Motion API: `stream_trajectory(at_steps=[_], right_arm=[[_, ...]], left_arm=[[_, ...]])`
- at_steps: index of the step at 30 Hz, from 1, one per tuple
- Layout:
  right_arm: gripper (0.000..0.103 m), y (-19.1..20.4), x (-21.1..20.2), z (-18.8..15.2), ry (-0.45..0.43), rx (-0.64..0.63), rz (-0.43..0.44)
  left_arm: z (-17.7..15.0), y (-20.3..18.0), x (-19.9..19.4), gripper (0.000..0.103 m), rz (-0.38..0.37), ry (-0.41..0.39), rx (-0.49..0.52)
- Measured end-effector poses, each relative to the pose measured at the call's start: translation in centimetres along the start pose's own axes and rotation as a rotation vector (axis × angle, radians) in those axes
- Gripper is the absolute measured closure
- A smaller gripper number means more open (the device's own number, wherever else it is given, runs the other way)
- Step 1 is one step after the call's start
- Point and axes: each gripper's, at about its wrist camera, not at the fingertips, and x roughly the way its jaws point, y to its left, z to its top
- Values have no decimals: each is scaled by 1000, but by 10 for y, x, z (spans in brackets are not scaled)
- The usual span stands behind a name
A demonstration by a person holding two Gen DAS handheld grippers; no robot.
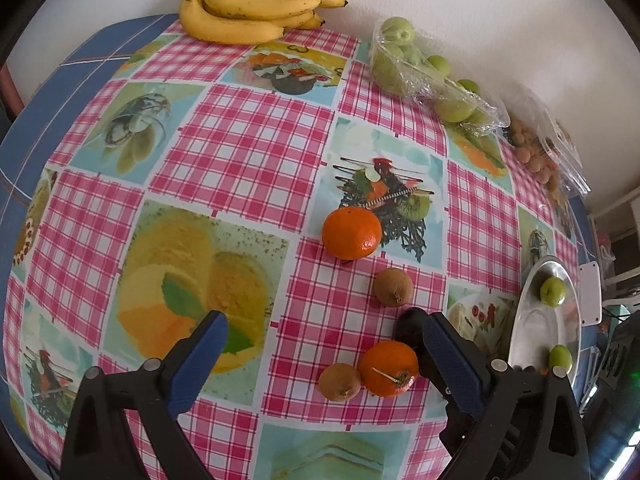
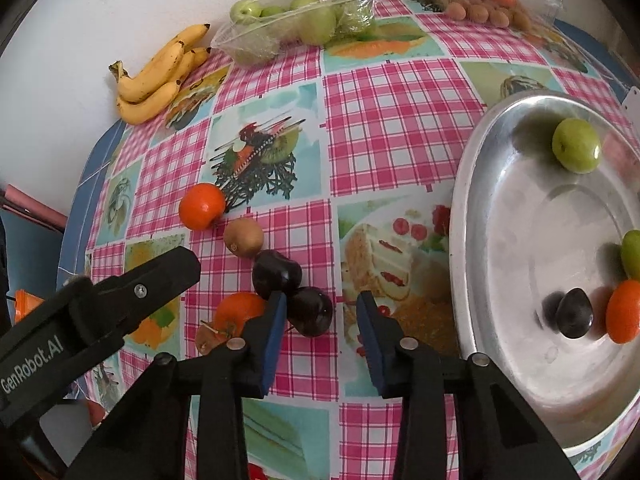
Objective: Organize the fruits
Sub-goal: 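Grasp a black plum with the right tool while the left tool grasps an orange tangerine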
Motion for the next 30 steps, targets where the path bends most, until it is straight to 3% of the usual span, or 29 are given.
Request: stream_trajectory(at_steps=[6, 17, 20, 22, 24, 30], right_arm=[[78, 3, -1, 0, -1, -8, 24], [79, -7, -14, 0, -17, 20, 31], [79, -14, -20, 0, -19, 28, 17], [79, -19, -23, -2, -16, 41, 13], [79, -22, -25, -3, -15, 46, 9], [79, -28, -28, -4, -12, 49, 5]], left_arm=[[0, 0, 1, 4, 3, 6, 1], [-1, -9, 1, 5, 4, 10, 32], [-3, -14, 4, 13, -3, 23, 50], [-4, -18, 6, 14, -8, 31, 63], [-6, -22, 7, 25, -12, 34, 78], [-10, -28, 13, 40, -41, 69, 88]])
